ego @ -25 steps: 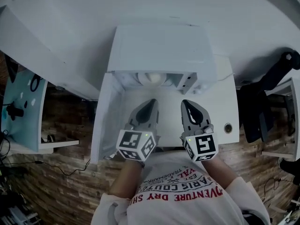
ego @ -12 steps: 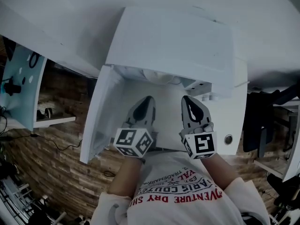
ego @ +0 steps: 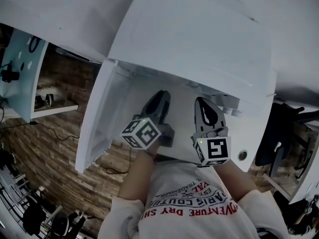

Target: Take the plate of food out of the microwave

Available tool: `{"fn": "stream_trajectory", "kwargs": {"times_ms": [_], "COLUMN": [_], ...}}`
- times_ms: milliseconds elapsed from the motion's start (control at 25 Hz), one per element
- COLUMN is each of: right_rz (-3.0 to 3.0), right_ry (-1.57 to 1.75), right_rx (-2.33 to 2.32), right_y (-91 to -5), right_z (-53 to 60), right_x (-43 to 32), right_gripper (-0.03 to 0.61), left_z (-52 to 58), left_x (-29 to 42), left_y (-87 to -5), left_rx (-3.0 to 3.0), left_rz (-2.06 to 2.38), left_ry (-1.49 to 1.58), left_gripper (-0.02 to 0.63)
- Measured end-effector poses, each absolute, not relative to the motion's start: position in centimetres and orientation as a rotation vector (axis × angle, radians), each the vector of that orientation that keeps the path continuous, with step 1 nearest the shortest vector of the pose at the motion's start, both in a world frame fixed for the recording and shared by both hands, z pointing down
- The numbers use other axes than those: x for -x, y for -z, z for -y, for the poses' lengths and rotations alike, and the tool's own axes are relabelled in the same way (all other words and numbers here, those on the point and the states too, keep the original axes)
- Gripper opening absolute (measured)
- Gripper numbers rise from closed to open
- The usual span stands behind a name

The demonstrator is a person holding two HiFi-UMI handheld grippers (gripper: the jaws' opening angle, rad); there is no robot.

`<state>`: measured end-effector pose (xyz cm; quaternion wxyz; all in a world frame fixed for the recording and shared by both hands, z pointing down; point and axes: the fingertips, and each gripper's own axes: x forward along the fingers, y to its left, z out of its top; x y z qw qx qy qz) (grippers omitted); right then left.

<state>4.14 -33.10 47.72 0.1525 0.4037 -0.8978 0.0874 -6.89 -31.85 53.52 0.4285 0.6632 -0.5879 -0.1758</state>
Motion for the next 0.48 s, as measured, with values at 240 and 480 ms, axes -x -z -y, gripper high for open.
{"fn": "stream_trajectory", "kwargs": {"times_ms": [240, 480], "right_rz": [2.554, 2.525], "right_ry": [-0.253, -0.291], "right_rx": [-1.137, -1.126], "right_y": [-49.1, -50.3], "right_z": [33.9, 33.9], "right_x": [-3.9, -4.2], "right_gripper": [0.012, 0.012], "left_z": [33.9, 35.4], "left_x": [7.4, 6.9], "left_y": [-56.7, -57.9], "left_rx": [-1.393, -1.235], "left_rz": [1.339, 1.259], "left_ry": [0.685, 0.807], "left_gripper": [0.078, 0.078]}}
